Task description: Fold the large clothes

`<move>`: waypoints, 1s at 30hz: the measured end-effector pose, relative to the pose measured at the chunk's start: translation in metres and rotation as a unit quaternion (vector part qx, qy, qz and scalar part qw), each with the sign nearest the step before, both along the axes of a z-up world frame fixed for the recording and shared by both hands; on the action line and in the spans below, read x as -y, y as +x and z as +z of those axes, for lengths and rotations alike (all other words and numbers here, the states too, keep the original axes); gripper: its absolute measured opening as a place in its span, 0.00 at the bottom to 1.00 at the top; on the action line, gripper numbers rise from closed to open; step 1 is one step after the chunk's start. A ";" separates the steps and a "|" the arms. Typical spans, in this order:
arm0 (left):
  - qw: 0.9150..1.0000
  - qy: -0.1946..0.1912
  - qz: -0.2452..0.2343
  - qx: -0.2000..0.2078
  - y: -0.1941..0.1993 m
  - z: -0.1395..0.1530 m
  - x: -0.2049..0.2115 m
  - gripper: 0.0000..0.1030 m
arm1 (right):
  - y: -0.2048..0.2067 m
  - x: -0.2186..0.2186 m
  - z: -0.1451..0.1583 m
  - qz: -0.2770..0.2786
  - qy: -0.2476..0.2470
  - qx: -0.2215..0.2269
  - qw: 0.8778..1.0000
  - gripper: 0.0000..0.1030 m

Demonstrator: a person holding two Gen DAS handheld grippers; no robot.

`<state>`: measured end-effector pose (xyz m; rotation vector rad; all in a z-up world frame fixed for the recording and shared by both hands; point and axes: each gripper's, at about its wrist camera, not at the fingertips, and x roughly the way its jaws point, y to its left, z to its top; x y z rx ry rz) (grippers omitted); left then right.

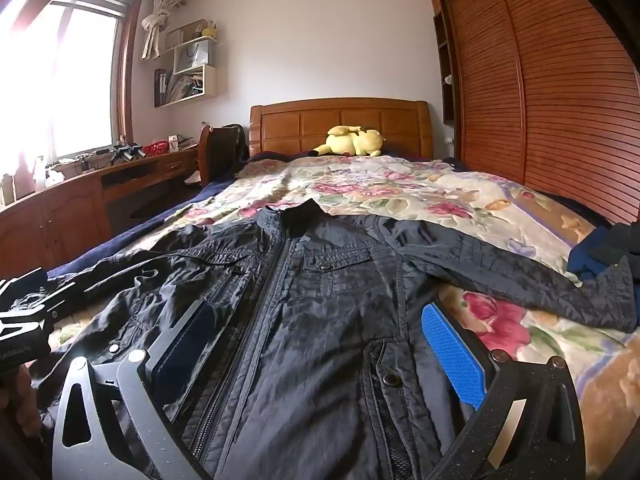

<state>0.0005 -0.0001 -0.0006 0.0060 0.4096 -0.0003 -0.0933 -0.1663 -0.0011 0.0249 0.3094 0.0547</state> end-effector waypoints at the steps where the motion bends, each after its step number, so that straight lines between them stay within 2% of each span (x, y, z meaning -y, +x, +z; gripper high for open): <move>1: 1.000 0.000 0.001 0.001 0.000 0.000 0.000 1.00 | 0.000 0.001 0.000 0.000 0.000 0.000 1.000 1.00; 30: 1.000 -0.005 0.002 0.004 -0.004 0.004 -0.006 1.00 | 0.000 -0.001 0.001 -0.003 -0.002 0.003 1.000 1.00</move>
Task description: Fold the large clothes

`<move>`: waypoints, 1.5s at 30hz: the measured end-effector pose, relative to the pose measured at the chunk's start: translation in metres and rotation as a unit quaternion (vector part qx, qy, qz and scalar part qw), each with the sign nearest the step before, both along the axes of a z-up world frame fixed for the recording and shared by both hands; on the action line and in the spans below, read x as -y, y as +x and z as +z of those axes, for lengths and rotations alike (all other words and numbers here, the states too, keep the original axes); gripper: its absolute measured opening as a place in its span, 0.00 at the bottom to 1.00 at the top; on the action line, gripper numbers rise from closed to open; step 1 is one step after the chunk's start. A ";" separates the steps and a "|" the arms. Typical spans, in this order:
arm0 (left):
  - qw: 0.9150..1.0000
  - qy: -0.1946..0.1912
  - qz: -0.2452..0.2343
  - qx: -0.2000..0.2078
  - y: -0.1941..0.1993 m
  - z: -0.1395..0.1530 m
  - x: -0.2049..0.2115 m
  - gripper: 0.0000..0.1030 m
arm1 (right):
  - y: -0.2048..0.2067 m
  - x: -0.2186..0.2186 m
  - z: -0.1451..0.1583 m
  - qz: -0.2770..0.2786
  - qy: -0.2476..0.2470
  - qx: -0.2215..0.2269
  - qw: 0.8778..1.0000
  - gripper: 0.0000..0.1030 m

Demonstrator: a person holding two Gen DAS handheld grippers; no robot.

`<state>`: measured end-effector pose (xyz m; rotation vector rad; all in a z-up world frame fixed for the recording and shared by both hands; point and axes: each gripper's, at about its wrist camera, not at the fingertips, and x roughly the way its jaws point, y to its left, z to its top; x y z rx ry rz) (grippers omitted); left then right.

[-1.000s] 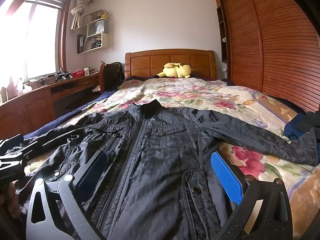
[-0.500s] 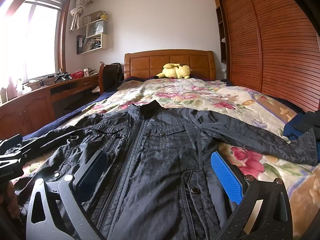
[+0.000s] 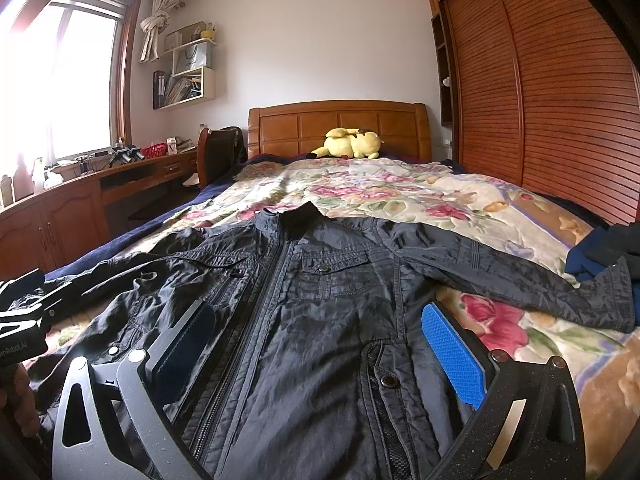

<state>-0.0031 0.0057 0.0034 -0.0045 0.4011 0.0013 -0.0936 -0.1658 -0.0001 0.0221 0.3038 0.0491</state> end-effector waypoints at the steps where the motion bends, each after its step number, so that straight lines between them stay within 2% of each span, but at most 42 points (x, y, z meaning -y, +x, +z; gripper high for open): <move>1: 1.000 0.000 0.000 0.000 0.000 0.000 0.000 1.00 | 0.000 0.000 0.000 0.000 0.000 0.000 1.000 1.00; 45: 1.000 -0.002 0.001 0.003 0.001 0.002 -0.001 1.00 | -0.001 -0.001 0.001 0.001 -0.001 0.002 1.000 1.00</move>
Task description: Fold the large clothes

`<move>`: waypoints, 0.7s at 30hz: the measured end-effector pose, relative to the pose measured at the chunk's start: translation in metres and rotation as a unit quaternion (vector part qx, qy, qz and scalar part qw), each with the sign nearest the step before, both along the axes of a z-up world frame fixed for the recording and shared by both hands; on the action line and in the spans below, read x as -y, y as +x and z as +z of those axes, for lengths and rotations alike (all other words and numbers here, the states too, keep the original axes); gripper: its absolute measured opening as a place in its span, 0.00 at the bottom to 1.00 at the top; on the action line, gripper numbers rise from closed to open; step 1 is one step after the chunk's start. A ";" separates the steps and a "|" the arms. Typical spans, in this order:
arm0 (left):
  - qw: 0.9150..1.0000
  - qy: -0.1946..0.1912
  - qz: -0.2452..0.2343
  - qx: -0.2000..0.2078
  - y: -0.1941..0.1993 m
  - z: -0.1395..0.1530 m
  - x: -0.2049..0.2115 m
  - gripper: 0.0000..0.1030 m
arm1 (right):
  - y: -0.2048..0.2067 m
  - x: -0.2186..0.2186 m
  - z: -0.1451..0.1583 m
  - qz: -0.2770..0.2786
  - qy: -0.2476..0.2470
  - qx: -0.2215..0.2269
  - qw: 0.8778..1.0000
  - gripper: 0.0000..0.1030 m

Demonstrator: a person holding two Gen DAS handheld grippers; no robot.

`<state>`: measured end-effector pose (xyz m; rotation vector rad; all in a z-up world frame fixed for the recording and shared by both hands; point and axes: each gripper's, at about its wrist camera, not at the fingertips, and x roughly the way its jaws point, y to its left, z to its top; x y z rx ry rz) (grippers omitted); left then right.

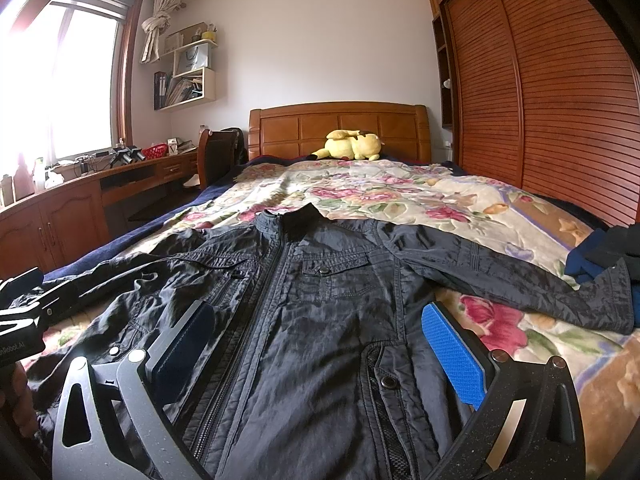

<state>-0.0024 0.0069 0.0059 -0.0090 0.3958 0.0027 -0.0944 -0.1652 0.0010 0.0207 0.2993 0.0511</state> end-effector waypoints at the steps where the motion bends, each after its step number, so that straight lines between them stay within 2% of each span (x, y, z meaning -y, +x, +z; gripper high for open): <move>1: 1.000 0.000 -0.001 0.000 0.000 0.000 0.000 1.00 | 0.000 0.000 0.000 0.000 -0.001 0.000 1.000 1.00; 12: 1.000 0.004 -0.009 0.001 -0.007 0.010 -0.007 1.00 | -0.007 -0.009 0.007 0.020 -0.007 0.017 1.000 1.00; 21: 1.000 0.017 -0.010 -0.022 -0.010 0.018 -0.040 1.00 | -0.005 -0.021 0.012 0.064 -0.006 0.013 0.998 1.00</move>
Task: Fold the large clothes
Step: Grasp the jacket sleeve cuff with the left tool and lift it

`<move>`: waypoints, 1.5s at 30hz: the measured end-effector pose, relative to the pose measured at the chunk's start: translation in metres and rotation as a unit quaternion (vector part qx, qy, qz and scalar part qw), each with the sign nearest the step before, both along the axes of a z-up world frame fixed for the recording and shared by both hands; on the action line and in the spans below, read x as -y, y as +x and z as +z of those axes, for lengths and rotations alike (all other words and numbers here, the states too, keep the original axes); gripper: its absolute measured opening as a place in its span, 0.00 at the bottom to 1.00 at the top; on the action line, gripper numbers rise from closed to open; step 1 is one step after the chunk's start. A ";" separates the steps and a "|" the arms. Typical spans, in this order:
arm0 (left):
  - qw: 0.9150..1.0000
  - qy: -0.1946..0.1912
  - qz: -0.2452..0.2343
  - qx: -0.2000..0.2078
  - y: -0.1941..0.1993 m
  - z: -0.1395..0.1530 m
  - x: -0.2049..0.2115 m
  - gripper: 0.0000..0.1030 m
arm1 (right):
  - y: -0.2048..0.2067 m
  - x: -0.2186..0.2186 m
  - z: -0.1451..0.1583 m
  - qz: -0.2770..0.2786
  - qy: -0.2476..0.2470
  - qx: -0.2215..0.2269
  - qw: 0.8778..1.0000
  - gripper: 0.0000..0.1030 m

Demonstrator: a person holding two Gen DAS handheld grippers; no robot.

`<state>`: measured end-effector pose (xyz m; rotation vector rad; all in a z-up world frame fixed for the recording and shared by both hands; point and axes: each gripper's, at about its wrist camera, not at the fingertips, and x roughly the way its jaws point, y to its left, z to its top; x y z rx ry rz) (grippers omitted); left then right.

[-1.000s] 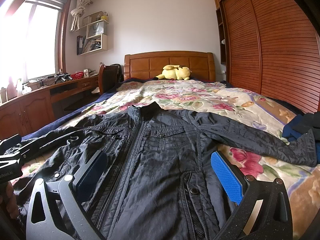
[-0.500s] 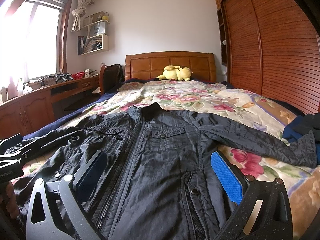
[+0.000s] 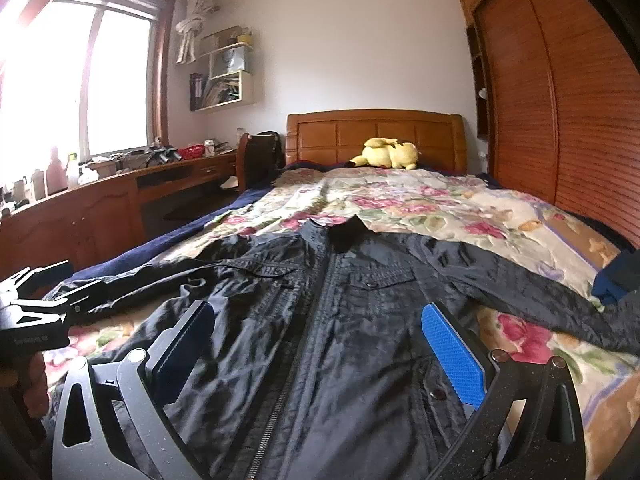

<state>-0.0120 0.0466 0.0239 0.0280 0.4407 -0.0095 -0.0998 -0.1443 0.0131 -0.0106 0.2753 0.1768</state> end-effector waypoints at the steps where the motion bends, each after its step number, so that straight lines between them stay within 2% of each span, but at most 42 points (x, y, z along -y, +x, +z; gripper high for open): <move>1: 1.000 0.006 0.003 -0.003 0.000 0.000 -0.004 1.00 | 0.001 -0.001 0.000 0.004 -0.002 -0.001 1.000 1.00; 7: 0.999 0.012 0.010 -0.029 0.000 -0.003 -0.039 1.00 | 0.014 -0.018 -0.002 0.034 -0.019 -0.022 0.999 1.00; 11: 0.998 0.032 0.017 -0.050 -0.003 -0.009 -0.064 1.00 | 0.023 -0.030 0.002 0.072 -0.007 -0.039 0.997 1.00; 18: 0.993 0.058 0.052 -0.093 -0.012 -0.032 -0.124 1.00 | 0.040 -0.053 -0.005 0.135 -0.009 -0.072 0.988 1.00; 21: 0.989 0.062 0.072 -0.113 -0.014 -0.042 -0.150 0.97 | 0.048 -0.057 -0.010 0.154 -0.015 -0.085 0.984 1.00; 31: 0.977 0.026 0.161 -0.134 -0.030 -0.062 -0.233 0.94 | 0.064 -0.062 -0.005 0.192 -0.032 -0.104 0.975 1.00; 35: 0.973 -0.011 0.193 -0.129 -0.033 -0.063 -0.266 0.91 | 0.065 -0.069 -0.005 0.206 -0.037 -0.105 0.972 1.00; 39: 0.966 -0.046 0.208 -0.148 -0.025 -0.075 -0.291 0.87 | 0.062 -0.070 -0.007 0.211 -0.044 -0.103 0.971 1.00; 41: 0.961 -0.061 0.213 -0.164 -0.019 -0.086 -0.302 0.81 | 0.060 -0.069 -0.007 0.210 -0.044 -0.103 0.971 1.00; 45: 0.956 -0.103 0.206 -0.183 -0.012 -0.101 -0.311 0.78 | 0.061 -0.071 -0.009 0.209 -0.038 -0.102 0.972 1.00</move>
